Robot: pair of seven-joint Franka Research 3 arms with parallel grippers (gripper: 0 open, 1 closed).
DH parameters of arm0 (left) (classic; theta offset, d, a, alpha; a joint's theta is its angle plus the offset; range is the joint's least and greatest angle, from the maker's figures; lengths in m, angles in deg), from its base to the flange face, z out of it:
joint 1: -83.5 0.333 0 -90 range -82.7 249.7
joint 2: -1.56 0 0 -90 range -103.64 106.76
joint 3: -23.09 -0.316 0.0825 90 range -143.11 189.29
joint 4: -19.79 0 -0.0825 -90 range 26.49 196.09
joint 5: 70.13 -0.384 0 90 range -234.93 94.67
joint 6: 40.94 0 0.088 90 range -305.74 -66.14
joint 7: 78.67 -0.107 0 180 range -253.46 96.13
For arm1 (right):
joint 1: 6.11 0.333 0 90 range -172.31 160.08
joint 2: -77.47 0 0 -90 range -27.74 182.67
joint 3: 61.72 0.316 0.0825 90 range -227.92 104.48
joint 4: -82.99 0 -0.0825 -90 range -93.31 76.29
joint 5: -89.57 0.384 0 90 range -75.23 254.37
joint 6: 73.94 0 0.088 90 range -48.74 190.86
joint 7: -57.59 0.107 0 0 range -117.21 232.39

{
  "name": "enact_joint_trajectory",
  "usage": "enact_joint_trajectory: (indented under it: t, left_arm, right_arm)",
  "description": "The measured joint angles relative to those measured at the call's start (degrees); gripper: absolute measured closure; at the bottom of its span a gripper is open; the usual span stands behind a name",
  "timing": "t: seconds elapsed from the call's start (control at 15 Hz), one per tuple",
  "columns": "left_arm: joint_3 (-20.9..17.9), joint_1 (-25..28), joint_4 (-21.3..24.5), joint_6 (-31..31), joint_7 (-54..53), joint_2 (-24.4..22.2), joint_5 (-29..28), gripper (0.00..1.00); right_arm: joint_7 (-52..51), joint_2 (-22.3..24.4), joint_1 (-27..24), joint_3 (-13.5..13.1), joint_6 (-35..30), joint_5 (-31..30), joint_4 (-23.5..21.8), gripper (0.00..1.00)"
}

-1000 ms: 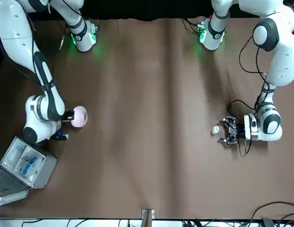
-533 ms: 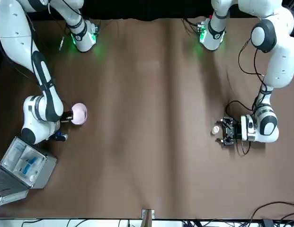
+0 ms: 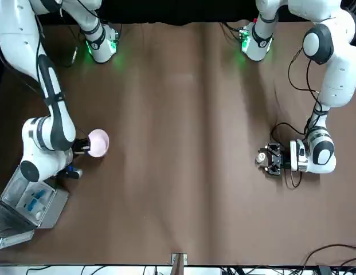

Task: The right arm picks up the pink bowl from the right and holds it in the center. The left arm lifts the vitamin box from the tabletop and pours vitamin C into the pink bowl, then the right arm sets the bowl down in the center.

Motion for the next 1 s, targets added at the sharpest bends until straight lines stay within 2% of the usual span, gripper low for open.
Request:
enact_joint_trajectory:
  t: [0.07,0.27,0.33,0.47,0.53,0.67,1.0]
  left_arm:
    - [0.3,0.0,-0.1,0.0,0.0,0.0,0.0,0.37]
    - [1.0,-0.1,-0.3,0.1,0.0,0.0,0.0,0.42]
    - [1.1,-0.1,-0.3,0.1,0.0,0.0,0.0,0.42]
    - [1.2,-0.1,-0.3,0.1,0.0,0.0,0.0,0.52]
    - [1.2,-0.1,-0.3,0.1,0.0,0.0,0.0,0.52]
    - [1.2,-0.1,-0.3,0.1,0.0,0.0,0.0,0.65]
    - [1.2,-0.2,-0.3,0.3,-0.8,0.0,-0.5,0.65]
  right_arm:
    - [3.4,0.1,1.9,0.1,-2.4,3.7,3.5,0.98]
    - [9.0,0.1,4.2,0.3,-6.4,8.9,5.8,0.98]
    - [11.8,0.1,5.1,0.3,-8.4,12.1,6.9,0.98]
    - [18.1,0.1,7.3,0.4,-11.5,18.4,9.7,0.98]
    - [21.3,0.1,8.6,0.5,-12.1,20.3,10.6,0.98]
    - [27.3,0.1,11.3,0.5,-12.2,21.6,11.6,0.98]
    - [32.7,0.1,14.3,0.4,-12.1,23.0,11.9,0.98]
